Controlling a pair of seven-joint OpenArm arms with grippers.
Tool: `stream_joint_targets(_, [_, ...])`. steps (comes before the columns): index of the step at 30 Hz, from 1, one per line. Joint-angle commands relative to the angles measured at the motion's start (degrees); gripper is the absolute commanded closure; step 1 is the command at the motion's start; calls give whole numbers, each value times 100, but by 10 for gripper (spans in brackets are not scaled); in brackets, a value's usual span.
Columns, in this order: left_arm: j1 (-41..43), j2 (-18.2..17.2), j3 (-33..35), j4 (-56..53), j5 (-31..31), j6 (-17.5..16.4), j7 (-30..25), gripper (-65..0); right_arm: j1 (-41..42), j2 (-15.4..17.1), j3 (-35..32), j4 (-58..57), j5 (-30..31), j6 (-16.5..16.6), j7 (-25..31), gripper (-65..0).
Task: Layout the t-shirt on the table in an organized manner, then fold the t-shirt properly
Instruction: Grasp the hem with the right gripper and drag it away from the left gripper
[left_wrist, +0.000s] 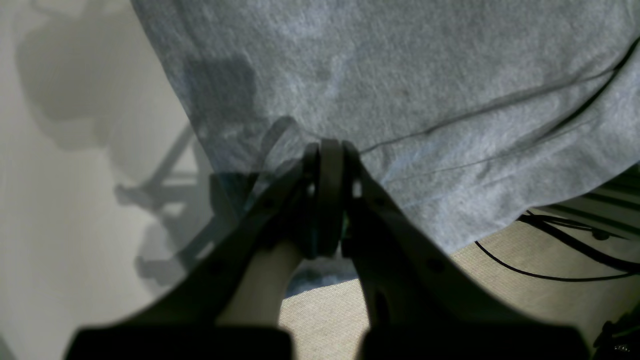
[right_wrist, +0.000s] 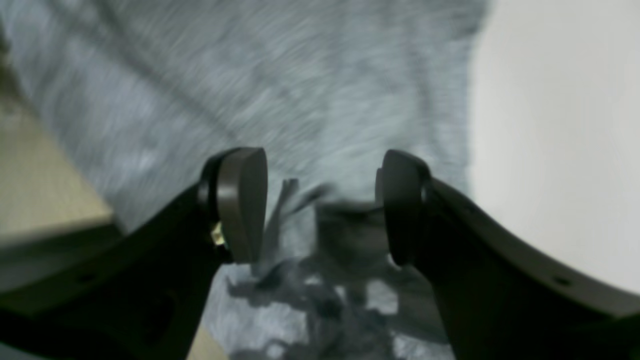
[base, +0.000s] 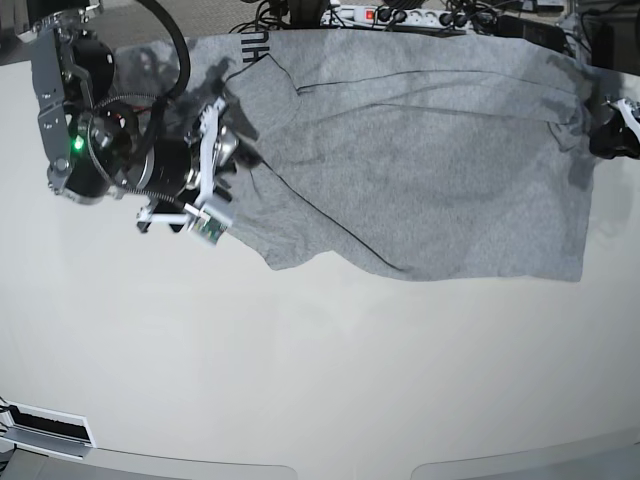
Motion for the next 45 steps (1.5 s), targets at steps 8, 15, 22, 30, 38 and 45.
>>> stream_joint_targets(8, [-17,-144,-74,61,-59,0,-87,0,214,-2,33,-151,-1025,-1224,883,-375])
stream_joint_targets(15, [-17,-142,-74,61,-61,0,-90,0,560,-109,33,-1582,-1047,-1464,1261,-366])
stream_joint_targets(22, [-15,-142,-74,61,-61,0,-90,0,1163,-302,33,-3169,-304,-831,1360,-325])
stream_joint_targets(30, [-15,-142,-74,61,-59,0,-87,0,1556,-376,33,-3241,-304,-48,1080,0])
stream_joint_targets(38, [-15,-142,-74,61,-57,0,-87,0,1799,-376,33,-3069,-304,175,804,0])
stream_joint_targets(45, [-15,-142,-74,61,31,0,-87,0,1799,-374,33,-1912,-332,42,664,0])
